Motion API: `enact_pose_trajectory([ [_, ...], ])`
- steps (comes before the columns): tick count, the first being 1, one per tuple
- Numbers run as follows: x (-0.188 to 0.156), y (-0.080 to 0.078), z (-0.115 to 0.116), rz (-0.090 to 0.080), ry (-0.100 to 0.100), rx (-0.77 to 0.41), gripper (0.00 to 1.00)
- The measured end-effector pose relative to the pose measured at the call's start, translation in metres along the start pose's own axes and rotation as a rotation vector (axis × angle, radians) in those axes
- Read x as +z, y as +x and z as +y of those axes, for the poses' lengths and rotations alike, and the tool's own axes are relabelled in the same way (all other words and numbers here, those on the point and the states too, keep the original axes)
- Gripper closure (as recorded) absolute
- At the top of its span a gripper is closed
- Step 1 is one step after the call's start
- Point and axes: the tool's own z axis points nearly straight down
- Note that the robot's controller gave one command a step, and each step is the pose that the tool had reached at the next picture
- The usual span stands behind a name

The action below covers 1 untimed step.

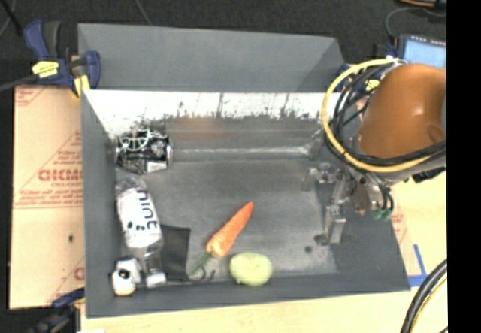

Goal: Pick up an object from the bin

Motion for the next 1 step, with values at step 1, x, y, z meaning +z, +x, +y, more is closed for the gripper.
enact_pose_trajectory([
  [1, -0.0045, -0.0013, 0.0003, -0.008, 0.001, -0.003, 0.0],
])
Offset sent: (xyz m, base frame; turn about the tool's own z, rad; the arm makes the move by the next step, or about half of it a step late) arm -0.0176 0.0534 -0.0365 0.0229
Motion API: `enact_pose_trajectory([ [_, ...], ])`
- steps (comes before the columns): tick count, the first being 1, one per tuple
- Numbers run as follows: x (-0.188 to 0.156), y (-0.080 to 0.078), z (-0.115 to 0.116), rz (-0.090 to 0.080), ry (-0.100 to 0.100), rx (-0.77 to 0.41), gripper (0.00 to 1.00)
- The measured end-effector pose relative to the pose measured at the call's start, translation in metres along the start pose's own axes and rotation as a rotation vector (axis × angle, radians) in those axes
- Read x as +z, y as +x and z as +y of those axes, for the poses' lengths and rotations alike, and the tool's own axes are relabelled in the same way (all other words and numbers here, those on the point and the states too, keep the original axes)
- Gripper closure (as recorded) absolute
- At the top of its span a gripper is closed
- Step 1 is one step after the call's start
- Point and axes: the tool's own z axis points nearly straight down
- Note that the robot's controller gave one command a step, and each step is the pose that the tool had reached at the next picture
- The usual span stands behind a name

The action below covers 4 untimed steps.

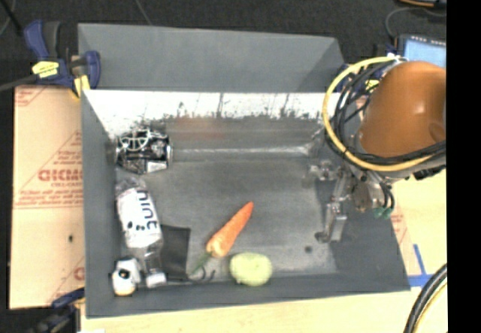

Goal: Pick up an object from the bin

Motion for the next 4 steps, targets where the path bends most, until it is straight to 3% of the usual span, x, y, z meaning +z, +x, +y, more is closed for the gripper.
enact_pose_trajectory([
  [1, 0.041, 0.018, 0.053, 0.006, -0.001, 0.022, 1.0],
  [2, 0.041, 0.018, 0.053, 0.006, -0.001, 0.02, 0.0],
  [3, 0.041, 0.018, 0.052, 0.006, 0.0, 0.02, 0.0],
  [4, 0.083, 0.017, 0.081, -0.001, 0.0, -0.015, 0.0],
])
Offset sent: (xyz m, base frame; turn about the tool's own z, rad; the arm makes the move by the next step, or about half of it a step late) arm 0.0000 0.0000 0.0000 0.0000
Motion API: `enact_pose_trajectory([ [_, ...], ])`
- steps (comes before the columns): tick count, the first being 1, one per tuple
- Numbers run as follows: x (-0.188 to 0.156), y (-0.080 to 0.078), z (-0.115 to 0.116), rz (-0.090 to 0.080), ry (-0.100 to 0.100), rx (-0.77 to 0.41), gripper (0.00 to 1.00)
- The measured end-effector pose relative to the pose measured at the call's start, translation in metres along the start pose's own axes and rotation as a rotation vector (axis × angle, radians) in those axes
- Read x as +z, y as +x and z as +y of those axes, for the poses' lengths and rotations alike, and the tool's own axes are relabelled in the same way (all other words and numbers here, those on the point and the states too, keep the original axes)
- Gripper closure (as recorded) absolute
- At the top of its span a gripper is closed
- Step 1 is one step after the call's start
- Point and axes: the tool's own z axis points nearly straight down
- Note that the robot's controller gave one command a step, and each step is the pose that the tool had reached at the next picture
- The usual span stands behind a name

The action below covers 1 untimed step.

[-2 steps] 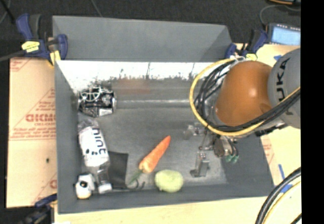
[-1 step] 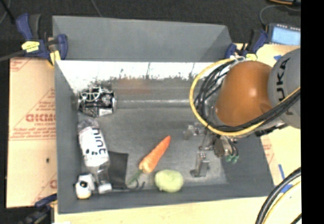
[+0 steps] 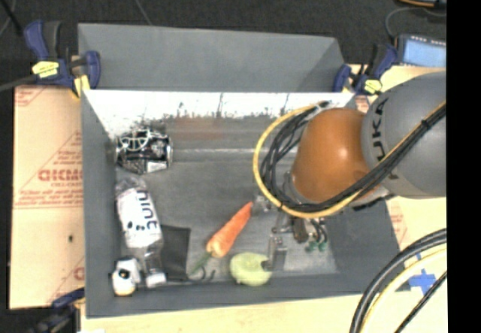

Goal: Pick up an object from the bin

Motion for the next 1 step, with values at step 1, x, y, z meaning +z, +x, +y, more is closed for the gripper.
enact_pose_trajectory([
  [1, 0.0197, -0.0017, 0.0135, 0.009, -0.002, -0.141, 0.0],
])
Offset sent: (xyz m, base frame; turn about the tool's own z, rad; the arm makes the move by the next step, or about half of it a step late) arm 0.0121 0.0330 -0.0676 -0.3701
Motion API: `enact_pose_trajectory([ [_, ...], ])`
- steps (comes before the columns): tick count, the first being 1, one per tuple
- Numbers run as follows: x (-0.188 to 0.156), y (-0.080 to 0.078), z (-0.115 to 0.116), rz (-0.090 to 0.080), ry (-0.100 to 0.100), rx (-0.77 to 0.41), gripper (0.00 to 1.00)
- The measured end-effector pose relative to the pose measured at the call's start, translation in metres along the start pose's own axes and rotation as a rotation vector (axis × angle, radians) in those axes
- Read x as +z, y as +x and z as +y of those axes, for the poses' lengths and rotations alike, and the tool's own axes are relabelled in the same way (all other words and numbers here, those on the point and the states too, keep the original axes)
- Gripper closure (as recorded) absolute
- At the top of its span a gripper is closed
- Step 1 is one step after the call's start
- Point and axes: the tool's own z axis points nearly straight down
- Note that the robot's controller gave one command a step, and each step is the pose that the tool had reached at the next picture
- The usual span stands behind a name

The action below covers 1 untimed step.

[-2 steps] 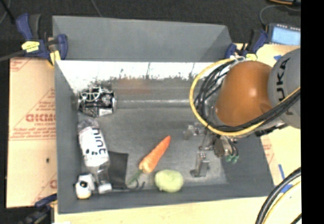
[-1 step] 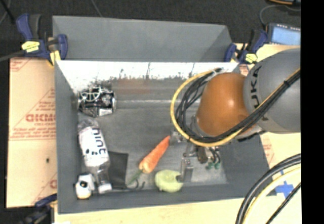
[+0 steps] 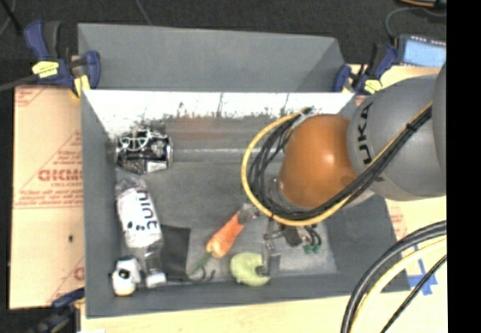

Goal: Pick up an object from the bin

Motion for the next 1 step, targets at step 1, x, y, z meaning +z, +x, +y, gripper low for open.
enact_pose_trajectory([
  [1, 0.0311, -0.0115, 0.0104, -0.014, 0.005, -0.199, 0.0],
])
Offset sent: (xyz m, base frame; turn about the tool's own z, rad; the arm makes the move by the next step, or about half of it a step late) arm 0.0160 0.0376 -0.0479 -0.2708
